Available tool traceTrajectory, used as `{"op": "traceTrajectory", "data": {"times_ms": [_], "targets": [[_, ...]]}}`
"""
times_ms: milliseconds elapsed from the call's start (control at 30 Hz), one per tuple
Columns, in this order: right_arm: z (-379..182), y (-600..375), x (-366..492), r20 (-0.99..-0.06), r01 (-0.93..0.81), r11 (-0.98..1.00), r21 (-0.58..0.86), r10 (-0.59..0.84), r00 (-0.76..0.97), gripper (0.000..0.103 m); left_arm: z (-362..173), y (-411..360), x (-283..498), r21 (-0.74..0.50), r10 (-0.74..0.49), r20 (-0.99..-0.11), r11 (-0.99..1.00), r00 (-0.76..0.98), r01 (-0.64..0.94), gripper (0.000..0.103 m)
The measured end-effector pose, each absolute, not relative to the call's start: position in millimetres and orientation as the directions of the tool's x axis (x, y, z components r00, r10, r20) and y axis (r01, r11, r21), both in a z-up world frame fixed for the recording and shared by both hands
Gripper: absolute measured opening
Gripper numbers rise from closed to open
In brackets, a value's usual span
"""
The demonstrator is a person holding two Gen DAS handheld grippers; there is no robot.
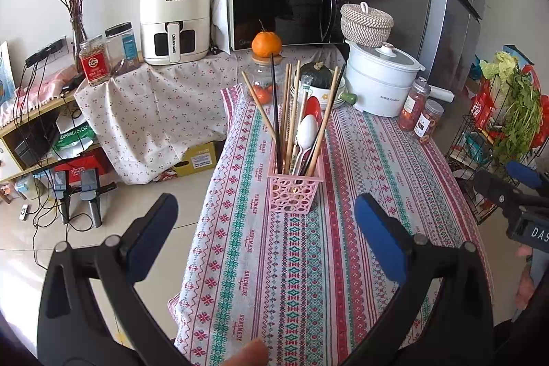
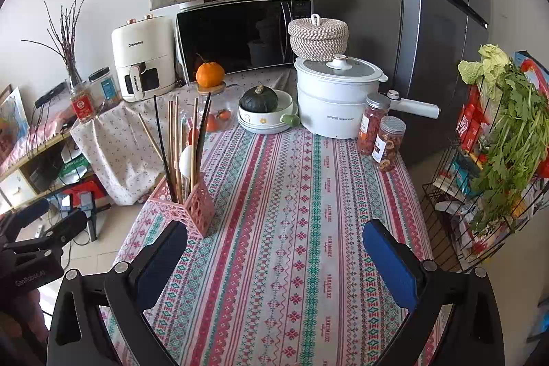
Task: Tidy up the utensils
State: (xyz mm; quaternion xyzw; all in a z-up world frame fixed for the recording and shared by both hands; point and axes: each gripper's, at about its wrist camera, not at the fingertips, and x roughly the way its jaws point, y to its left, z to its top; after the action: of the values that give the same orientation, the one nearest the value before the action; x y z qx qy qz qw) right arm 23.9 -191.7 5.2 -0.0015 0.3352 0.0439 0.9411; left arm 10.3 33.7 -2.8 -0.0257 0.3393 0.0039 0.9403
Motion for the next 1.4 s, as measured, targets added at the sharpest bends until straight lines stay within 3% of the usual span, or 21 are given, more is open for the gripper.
{"op": "traceTrajectory", "data": {"times_ms": [300,1400], "targets": [[14,-195,6,-0.581,-0.037,0.999,-0.022,0.017,0.814,0.103,6,15,-1,-0.061,-0.036,-0.606,0.998,0.795,-0.002,0.102],[8,-186,17,-0.602,-0.056,0.998,-0.010,0.039,0.797,0.103,4,13,-2,-0.067,-0.036,-0.607,0.998,0.794,-0.005,0.102]]}}
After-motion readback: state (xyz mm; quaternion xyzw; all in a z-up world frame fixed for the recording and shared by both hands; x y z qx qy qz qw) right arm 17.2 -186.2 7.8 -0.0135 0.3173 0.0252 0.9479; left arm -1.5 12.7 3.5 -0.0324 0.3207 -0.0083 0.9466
